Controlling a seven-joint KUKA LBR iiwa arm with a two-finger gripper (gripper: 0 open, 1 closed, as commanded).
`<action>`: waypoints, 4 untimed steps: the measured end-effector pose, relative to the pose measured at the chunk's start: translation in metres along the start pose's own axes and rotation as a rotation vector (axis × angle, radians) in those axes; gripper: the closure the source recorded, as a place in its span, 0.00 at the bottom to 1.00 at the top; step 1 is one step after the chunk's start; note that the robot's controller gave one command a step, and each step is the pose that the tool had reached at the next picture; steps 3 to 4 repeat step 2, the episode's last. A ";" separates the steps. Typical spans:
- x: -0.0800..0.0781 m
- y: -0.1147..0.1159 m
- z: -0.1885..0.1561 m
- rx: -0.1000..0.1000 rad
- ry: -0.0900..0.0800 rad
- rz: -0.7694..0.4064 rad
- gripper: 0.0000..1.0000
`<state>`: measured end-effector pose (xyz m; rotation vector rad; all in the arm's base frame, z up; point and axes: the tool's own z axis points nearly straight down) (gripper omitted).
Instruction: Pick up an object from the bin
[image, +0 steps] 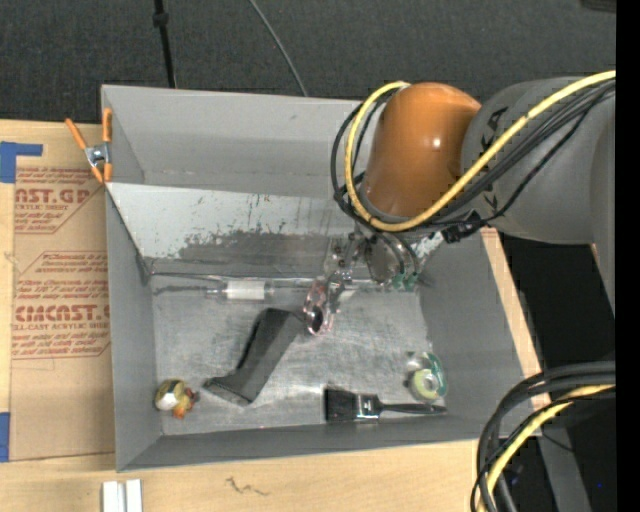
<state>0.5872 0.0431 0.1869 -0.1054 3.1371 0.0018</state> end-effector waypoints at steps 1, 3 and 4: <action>0.000 0.000 0.000 0.000 0.000 0.000 1.00; 0.001 -0.004 -0.049 0.001 0.007 -0.005 1.00; 0.001 -0.004 -0.049 0.001 0.007 -0.005 1.00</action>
Offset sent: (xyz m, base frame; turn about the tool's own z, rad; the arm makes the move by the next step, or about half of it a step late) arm -0.0005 -0.0076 0.0834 -0.0071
